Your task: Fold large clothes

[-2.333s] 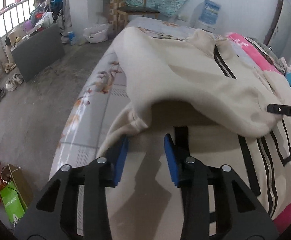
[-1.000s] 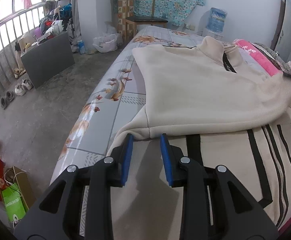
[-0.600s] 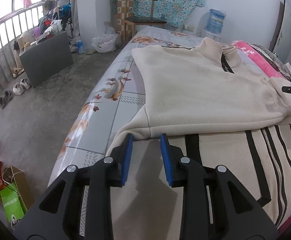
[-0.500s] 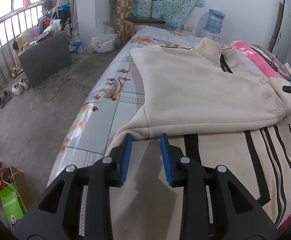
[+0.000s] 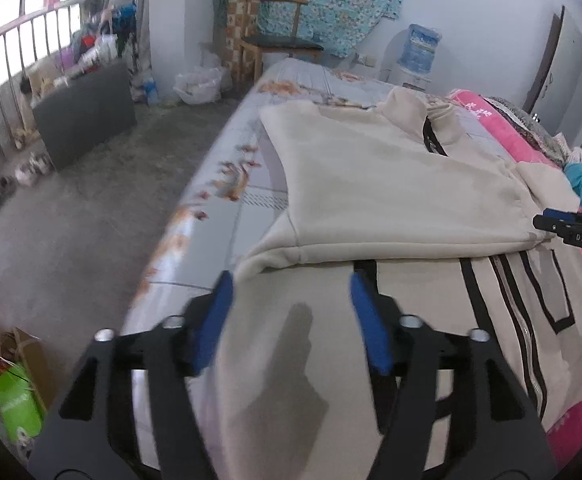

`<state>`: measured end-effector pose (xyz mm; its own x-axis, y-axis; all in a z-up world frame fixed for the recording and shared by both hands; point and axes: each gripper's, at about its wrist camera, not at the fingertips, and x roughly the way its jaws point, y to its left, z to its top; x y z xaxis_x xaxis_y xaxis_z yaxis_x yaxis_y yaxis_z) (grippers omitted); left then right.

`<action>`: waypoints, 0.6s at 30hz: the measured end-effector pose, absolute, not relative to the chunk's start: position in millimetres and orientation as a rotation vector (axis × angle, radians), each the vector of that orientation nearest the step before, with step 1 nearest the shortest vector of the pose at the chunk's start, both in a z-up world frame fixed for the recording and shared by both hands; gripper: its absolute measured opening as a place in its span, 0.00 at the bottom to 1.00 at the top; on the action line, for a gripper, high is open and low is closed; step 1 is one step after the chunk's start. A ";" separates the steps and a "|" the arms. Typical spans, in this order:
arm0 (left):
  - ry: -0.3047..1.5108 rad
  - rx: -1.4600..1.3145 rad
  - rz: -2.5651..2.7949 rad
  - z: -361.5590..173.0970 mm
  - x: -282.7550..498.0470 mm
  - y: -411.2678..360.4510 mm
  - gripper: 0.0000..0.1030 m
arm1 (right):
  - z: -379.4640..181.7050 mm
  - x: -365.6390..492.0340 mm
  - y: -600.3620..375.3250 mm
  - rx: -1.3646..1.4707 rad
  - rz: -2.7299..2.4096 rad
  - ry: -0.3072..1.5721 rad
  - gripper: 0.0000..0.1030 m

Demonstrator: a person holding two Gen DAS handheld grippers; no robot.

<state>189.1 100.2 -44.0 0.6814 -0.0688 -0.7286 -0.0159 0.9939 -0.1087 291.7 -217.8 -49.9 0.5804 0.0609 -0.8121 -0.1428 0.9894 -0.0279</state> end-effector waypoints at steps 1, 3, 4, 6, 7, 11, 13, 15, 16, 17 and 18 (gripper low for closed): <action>0.817 -0.094 -0.026 -37.0 184.6 99.7 0.62 | -53.8 293.9 -213.5 -0.100 0.123 0.947 0.53; 0.824 -0.078 -0.022 -26.8 181.0 99.0 0.67 | -67.1 298.2 -207.7 -0.122 0.115 0.979 0.55; 0.828 -0.066 -0.017 -21.3 180.3 98.4 0.69 | -74.4 299.5 -208.0 -0.131 0.098 0.992 0.58; 0.829 -0.037 -0.011 -7.8 180.7 94.2 0.72 | -72.9 298.7 -209.0 -0.121 0.064 0.978 0.60; 0.827 -0.022 -0.015 -1.9 182.7 91.2 0.74 | -71.4 298.9 -208.1 -0.114 0.052 0.980 0.60; 0.824 0.034 -0.059 14.7 205.6 66.7 0.80 | -61.1 293.4 -201.8 -0.085 0.049 0.934 0.60; 0.842 0.057 -0.091 14.5 224.2 50.1 0.81 | -59.7 294.2 -200.7 -0.073 0.043 0.917 0.61; 0.879 0.096 -0.124 4.7 249.1 27.1 0.82 | -62.4 297.6 -201.5 -0.054 0.032 0.906 0.65; 0.898 0.121 -0.123 -3.3 261.1 16.2 0.82 | -66.0 300.0 -202.6 -0.049 0.026 0.911 0.68; 0.910 0.143 -0.120 -9.5 269.8 8.8 0.82 | -70.2 302.8 -202.6 -0.049 0.020 0.920 0.69; 0.926 0.163 -0.116 -17.6 278.1 1.5 0.82 | -76.6 305.7 -202.2 -0.055 0.014 0.937 0.69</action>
